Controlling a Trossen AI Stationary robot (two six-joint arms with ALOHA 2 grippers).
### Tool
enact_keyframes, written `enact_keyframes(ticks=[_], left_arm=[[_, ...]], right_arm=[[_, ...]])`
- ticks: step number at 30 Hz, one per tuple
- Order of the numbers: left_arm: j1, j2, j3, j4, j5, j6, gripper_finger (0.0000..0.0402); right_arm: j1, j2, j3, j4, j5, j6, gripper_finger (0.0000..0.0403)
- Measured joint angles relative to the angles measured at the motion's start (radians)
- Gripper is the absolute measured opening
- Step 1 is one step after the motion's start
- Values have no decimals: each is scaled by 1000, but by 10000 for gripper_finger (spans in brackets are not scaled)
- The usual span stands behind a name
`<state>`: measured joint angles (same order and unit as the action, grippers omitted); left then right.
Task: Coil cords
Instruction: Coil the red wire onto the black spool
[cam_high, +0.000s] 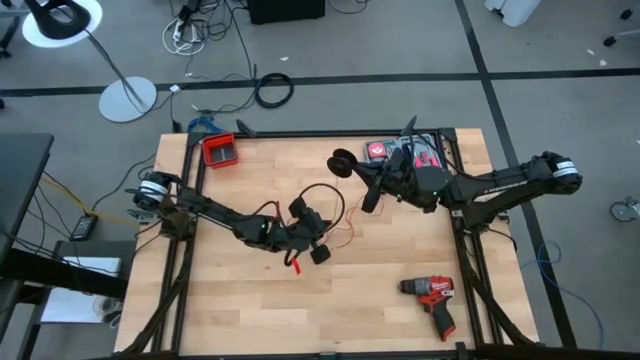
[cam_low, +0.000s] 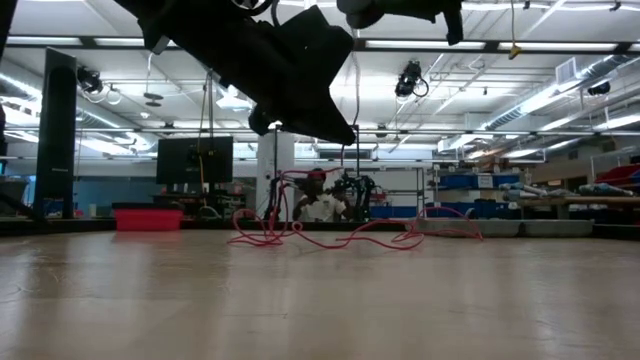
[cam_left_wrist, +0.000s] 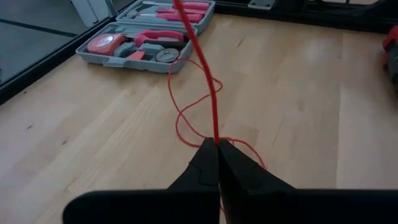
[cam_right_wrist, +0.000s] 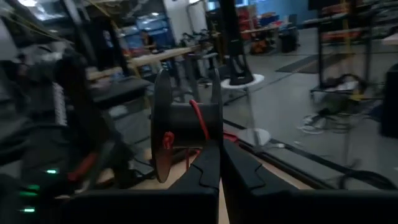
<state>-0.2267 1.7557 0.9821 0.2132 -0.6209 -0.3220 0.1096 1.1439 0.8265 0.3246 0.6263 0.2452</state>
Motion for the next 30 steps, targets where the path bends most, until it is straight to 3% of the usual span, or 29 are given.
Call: enact_keyframes(ticks=[12,20,30], left_arm=[[15,1,3,93,119,-5,0],[7,1,5,110,252,-25,0],[2,-5,52,91,265,37,0]], right_arm=[[-59,130,0,-51,92,-71,0],[-110,251,0,-128,87,-93,0],[-91,255,0,-208,19,-110,0]])
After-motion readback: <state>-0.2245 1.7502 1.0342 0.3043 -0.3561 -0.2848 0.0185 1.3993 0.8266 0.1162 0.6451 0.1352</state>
